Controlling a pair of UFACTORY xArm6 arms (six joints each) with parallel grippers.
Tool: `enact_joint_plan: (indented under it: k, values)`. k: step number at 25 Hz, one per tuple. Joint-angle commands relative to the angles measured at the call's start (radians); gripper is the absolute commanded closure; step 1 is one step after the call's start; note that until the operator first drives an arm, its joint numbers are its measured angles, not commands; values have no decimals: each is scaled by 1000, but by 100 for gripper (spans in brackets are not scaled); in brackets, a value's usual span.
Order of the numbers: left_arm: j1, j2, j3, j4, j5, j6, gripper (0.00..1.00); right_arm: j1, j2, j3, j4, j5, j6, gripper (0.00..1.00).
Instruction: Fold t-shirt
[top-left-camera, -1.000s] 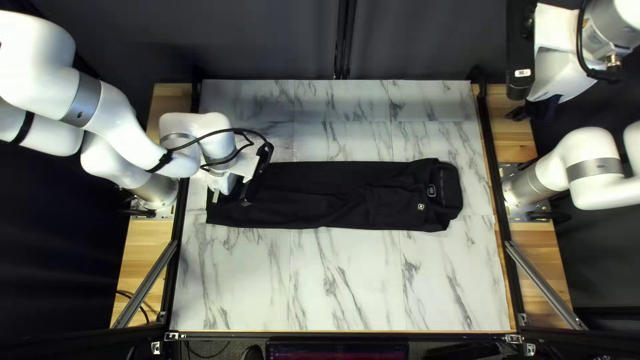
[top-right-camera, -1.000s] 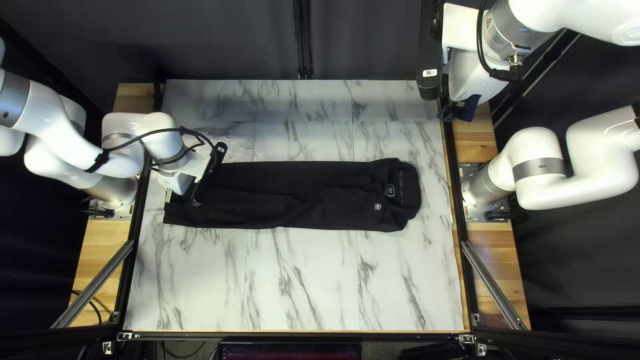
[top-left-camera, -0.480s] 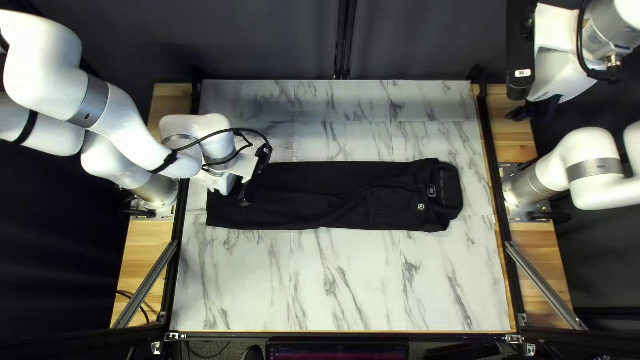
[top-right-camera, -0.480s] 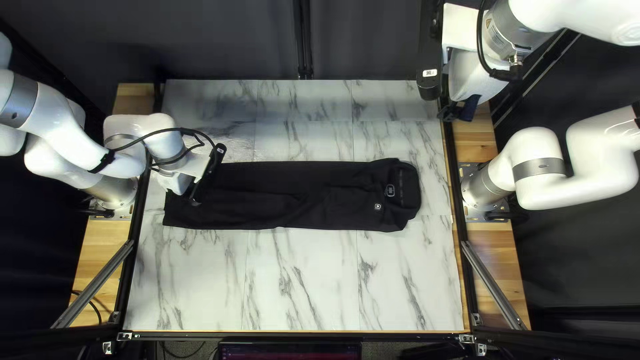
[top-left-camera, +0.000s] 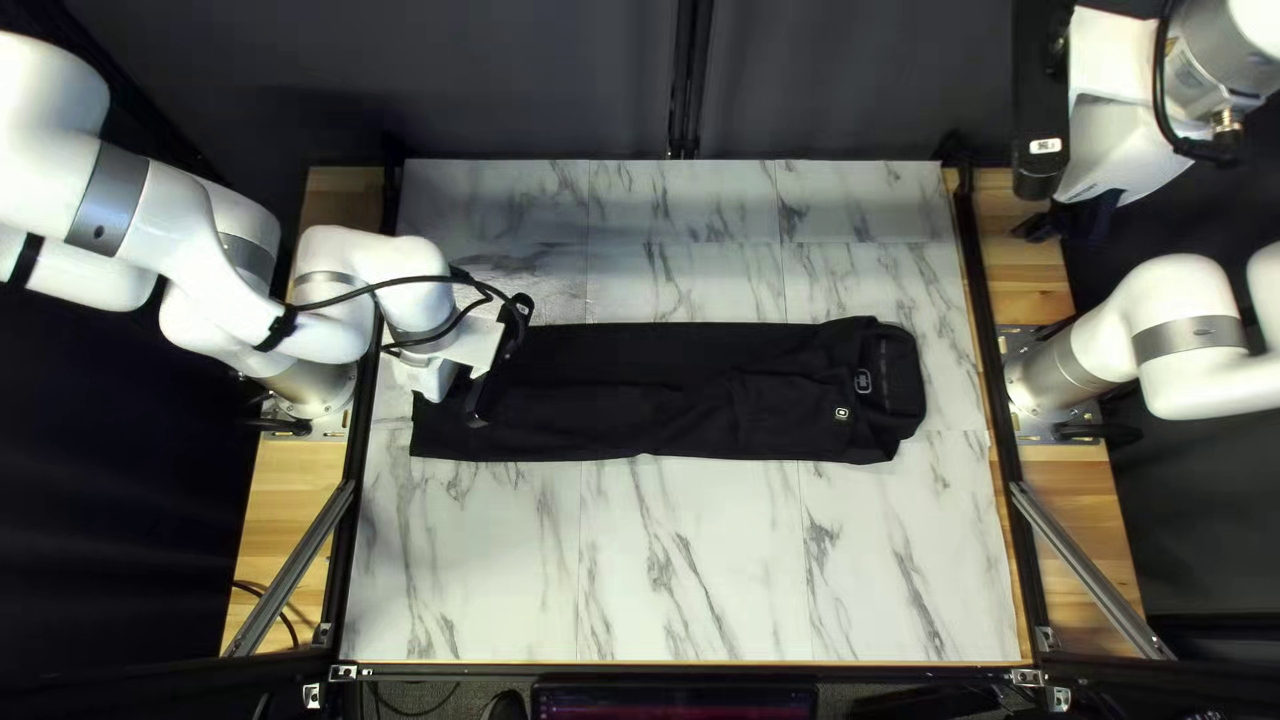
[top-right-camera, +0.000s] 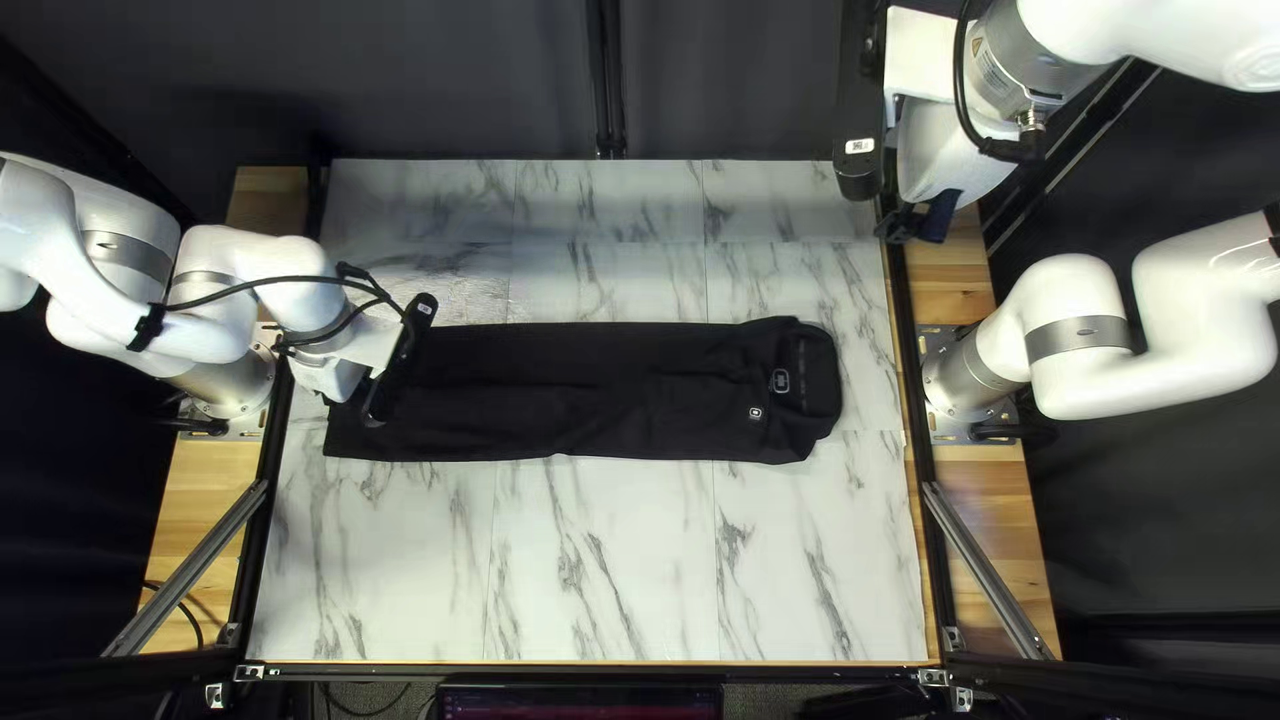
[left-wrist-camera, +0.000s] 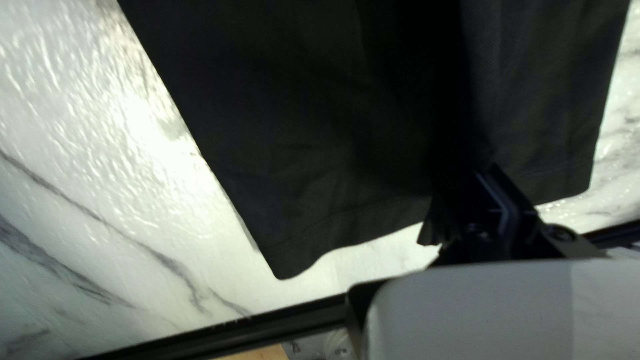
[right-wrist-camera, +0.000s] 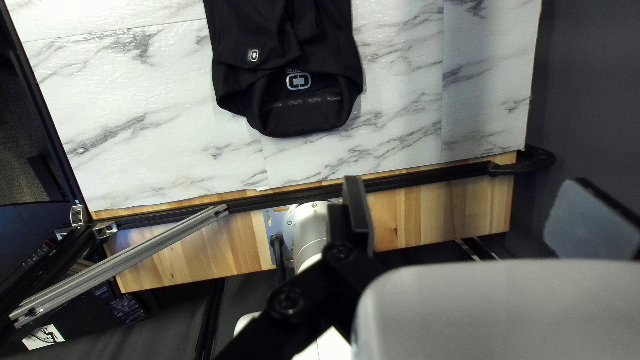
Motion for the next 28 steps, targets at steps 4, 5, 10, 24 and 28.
enact_joint_plan:
  k: [4, 5, 10, 24, 28]
  values:
    - [5, -18, 27, 6, 5, -19, 63, 0, 0, 0, 0, 0, 0, 0]
    - [7, -12, 29, 7, -3, -19, 65, 0, 0, 0, 0, 0, 0, 0]
    - [17, -9, 27, 11, -14, -29, 0, 0, 0, 0, 0, 0, 0, 0]
    - [-211, -62, -33, 43, 51, -363, 0, 0, 0, 0, 0, 0, 0, 0]
    - [-339, -25, -42, 37, 6, -506, 0, 0, 0, 0, 0, 0, 0, 0]
